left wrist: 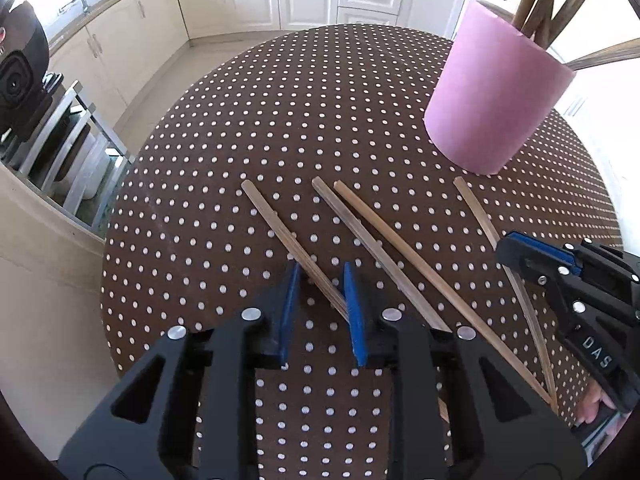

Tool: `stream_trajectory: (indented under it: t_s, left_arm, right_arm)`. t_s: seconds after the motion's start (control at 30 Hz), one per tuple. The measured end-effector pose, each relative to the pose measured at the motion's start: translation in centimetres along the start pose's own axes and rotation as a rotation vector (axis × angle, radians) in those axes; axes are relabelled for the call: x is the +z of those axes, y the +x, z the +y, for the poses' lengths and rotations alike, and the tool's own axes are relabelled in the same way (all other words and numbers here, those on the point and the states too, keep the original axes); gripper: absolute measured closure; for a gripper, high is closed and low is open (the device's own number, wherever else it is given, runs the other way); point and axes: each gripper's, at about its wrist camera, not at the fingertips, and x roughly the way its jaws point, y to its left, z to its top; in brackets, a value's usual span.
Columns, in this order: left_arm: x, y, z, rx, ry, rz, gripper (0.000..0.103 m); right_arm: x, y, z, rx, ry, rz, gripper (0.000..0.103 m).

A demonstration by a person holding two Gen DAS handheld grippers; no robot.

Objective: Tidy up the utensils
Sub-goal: 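Close the right tool on a wooden chopstick while the left tool grasps another, then lift the chopstick upright with the right tool over the pink cup while the left tool carries its chopstick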

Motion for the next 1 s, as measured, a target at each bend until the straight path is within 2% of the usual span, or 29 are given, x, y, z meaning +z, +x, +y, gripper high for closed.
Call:
stream_trajectory:
  t_s: [0.2, 0.5, 0.63, 0.73, 1.0]
  left_arm:
    - [0.5, 0.1, -0.4, 0.005, -0.009, -0.020, 0.082]
    - [-0.1, -0.2, 0.4, -0.058, 0.020, -0.037, 0.094]
    - [-0.5, -0.2, 1.0, -0.073, 0.017, -0.039, 0.095]
    - [-0.7, -0.3, 1.1, -0.091, 0.014, -0.039, 0.095]
    - [-1.7, -2.3, 1.1, -0.145, 0.004, -0.067, 0.096]
  right_arm:
    - [1.2, 1.2, 1.3, -0.044, -0.035, 0.025, 0.094]
    - [1.8, 2.1, 2.5, -0.084, -0.073, 0.050, 0.093]
    - [2.0, 2.6, 3.3, -0.102, -0.098, 0.058, 0.093]
    - [2.2, 3.1, 3.8, -0.114, -0.107, 0.057, 0.097]
    - [1.6, 0.7, 2.2, -0.028, -0.024, -0.009, 0.098]
